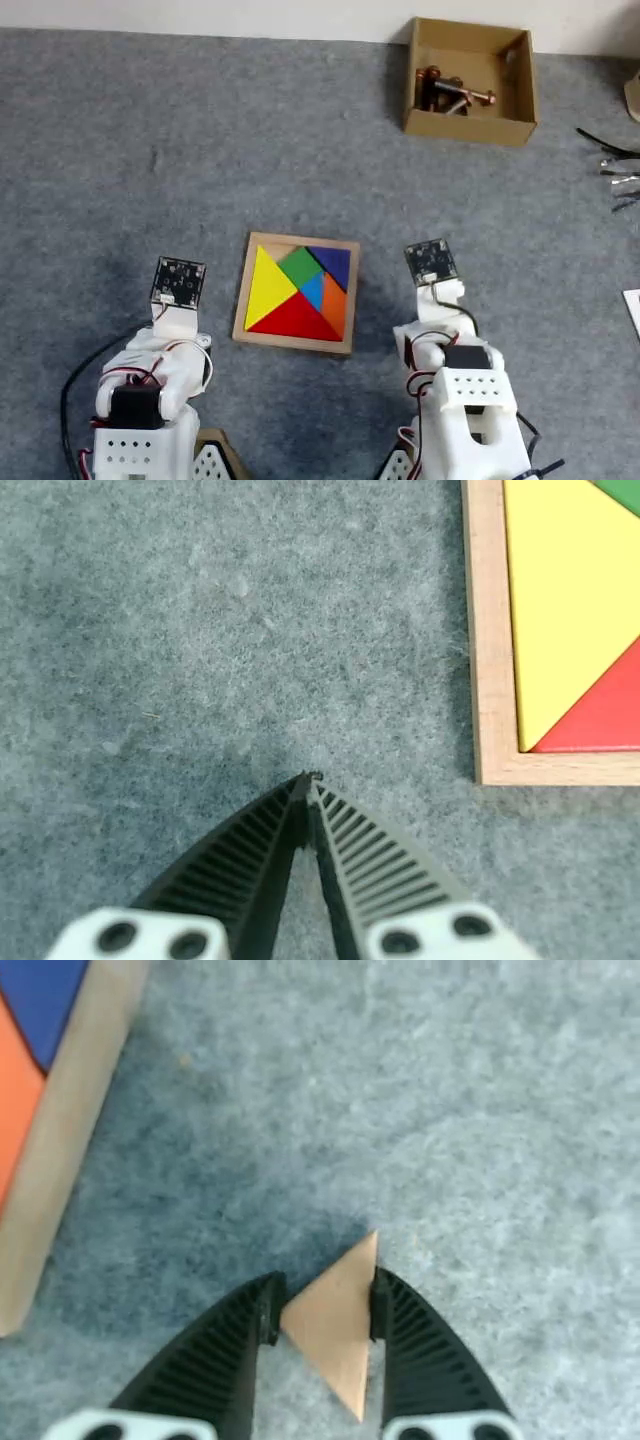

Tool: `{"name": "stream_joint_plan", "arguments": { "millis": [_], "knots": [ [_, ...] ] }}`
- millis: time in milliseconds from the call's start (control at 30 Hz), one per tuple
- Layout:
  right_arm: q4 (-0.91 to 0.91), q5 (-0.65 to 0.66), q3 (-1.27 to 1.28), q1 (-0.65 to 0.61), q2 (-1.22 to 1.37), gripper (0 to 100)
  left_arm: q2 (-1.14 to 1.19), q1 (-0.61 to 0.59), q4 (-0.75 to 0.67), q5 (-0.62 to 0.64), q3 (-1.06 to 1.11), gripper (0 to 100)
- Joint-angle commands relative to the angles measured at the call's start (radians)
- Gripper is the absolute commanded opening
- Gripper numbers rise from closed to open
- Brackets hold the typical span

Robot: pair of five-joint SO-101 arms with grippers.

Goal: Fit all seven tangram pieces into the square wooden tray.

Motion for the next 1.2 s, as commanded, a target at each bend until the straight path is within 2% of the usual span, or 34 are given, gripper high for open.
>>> {"name": "stream_joint_plan", "arguments": {
  "millis": [0, 233, 467, 633, 767, 1167],
  "knots": [
    [-0.018, 0.008, -0.004, -0.013, -0.002, 4.7, -0.005, -0.008, 0.005, -0.005, 0.019, 1],
    [-0.002, 0.009, -0.068, -0.019, 0.005, 4.5, -0.005, -0.008, 0.005, -0.005, 0.019, 1],
    [0.306, 0.006, -0.378, -0.019, 0.005, 4.4, -0.005, -0.008, 0.005, -0.005, 0.019, 1],
    [0.389, 0.009, -0.521, -0.027, 0.007, 4.4, -0.005, -0.008, 0.005, -0.005, 0.019, 1],
    [0.447, 0.005, -0.573, -0.11, 0.018, 4.4, -0.005, -0.008, 0.005, -0.005, 0.019, 1],
    [0.591, -0.032, -0.992, -0.298, 0.507, 4.4, -0.005, -0.008, 0.005, -0.005, 0.019, 1]
  ]
}}
